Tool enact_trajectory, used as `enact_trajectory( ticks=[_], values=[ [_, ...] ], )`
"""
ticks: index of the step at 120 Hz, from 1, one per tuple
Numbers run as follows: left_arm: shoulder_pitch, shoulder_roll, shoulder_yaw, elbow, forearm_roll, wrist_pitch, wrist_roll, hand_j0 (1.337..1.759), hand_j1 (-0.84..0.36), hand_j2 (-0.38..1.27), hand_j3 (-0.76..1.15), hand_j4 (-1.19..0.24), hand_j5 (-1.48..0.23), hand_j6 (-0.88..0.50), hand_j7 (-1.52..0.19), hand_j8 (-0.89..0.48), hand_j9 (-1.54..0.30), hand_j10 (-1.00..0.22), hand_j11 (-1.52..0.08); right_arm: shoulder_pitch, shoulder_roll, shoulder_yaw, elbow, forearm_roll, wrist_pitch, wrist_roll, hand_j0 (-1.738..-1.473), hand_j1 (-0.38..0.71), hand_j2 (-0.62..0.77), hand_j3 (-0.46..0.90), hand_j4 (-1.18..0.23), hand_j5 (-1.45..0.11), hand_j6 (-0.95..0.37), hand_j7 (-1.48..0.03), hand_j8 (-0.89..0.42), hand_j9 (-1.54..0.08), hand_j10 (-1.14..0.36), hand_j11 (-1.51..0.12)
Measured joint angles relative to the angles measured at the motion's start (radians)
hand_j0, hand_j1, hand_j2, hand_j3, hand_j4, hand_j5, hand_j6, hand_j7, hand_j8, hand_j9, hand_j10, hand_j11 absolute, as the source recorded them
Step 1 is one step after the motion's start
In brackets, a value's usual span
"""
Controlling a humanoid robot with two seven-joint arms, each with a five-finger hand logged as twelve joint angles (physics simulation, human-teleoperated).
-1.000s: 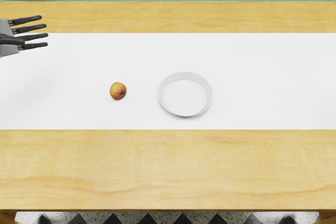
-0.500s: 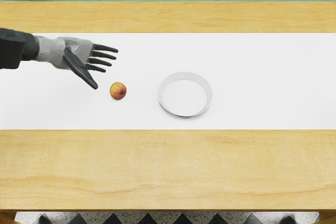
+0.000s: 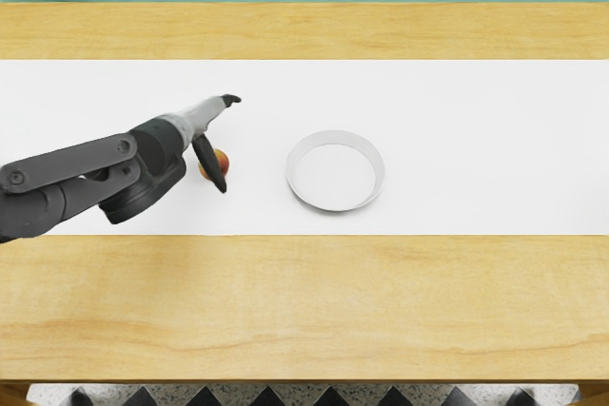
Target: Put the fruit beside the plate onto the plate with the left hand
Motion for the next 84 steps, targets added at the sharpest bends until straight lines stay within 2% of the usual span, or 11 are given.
enact_trajectory(
  ticks=[22,84],
  values=[
    [0.006,0.001,0.065,-0.002,0.026,0.056,0.0,1.658,0.12,0.04,0.0,-0.19,-0.25,-0.19,-0.25,-0.19,-0.25,-0.19,-0.25,0.0,0.0,0.0,0.0,0.0,0.0,0.0,-1.658,-0.33,0.0,0.0,-0.02,-0.02,-0.02,-0.02,-0.02,-0.02,-0.02,-0.02],
    [0.009,0.001,0.09,0.0,0.034,0.068,0.0,1.658,-0.1,0.08,0.0,-0.38,-0.49,-0.38,-0.49,-0.38,-0.49,-0.38,-0.49,0.0,0.0,0.0,0.0,0.0,0.0,0.0,-1.658,-0.33,0.0,0.0,-0.02,-0.02,-0.02,-0.02,-0.02,-0.02,-0.02,-0.02]
  ],
)
